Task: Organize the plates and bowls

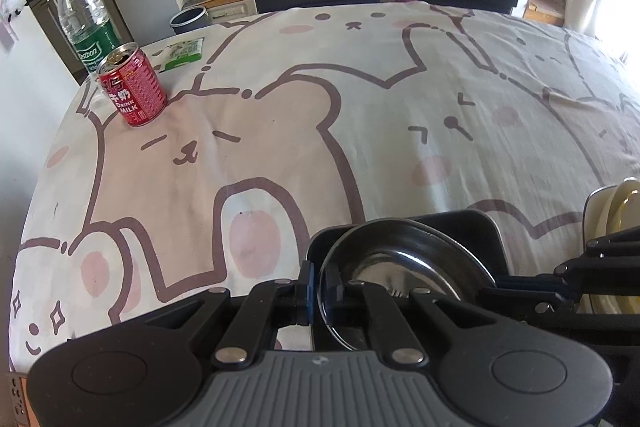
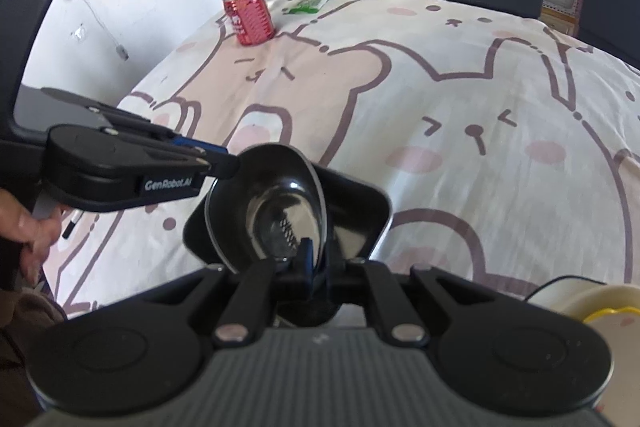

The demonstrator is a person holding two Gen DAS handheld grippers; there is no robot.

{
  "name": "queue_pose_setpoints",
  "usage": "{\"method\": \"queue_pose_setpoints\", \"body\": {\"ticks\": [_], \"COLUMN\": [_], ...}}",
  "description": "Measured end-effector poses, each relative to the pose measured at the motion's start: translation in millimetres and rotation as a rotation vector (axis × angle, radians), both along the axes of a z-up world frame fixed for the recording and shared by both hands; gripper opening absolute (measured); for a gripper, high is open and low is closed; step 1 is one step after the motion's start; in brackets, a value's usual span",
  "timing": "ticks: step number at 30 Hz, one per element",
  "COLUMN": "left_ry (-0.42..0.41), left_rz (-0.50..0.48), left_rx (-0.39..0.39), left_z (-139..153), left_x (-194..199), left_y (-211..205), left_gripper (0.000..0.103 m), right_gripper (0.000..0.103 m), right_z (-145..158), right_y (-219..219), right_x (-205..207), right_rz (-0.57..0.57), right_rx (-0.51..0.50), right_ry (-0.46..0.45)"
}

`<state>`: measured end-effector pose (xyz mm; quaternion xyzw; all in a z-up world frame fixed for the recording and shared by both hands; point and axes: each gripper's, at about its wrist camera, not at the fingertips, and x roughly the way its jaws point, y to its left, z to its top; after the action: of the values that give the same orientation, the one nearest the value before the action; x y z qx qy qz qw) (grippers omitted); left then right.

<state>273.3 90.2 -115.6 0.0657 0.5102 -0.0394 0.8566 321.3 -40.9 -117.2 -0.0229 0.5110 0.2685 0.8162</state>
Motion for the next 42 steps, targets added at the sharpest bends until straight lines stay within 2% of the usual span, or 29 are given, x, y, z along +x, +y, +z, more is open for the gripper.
{"method": "queue_pose_setpoints", "body": {"ticks": [4,17,27,30,32,34,35,42], "left_ry": [-0.004,0.005,-0.013,-0.023,-0.03,-0.031,-0.029,0.019], "left_rz": [-0.002,-0.008,-0.005,0.002,0.009,0.014,0.016,0.027], "left_rx": [0.01,0.004,-0.025,-0.04,-0.048,-0.056,-0.056,-0.079], "left_z": [-1.0,-3.2,3.1,6.9,9.1,9.8,9.8,5.0], "left_x": [2.3,3.7,-1.0,-4.9,-7.5,-9.6,-10.5,-14.8], "left_y": [-1.2,-1.9,2.0,7.0,10.4,14.3,15.9,30.2], "left_gripper": [0.003,0.005,0.008,0.012,0.026,0.034,0.036,0.035], "right_gripper": [0.005,0.006,0.018,0.021,0.025,0.037,0.039,0.04], "right_z": [-2.6,-8.4,-4.4,1.1,5.6,9.0,9.6,3.8], "right_y": [-0.2,-4.8,-7.7,-12.7,-15.3,-18.6,-20.0,-36.4], "right_x": [0.9,3.7,5.2,6.6,6.5,7.1,7.7,12.4], "right_rz": [-0.003,-0.028,-0.048,-0.067,-0.077,-0.093,-0.105,-0.23], "right_rx": [-0.026,-0.013,0.023,0.052,0.065,0.081,0.085,0.087], "right_ry": [0.013,0.047,0.057,0.05,0.037,0.024,0.021,0.049]}}
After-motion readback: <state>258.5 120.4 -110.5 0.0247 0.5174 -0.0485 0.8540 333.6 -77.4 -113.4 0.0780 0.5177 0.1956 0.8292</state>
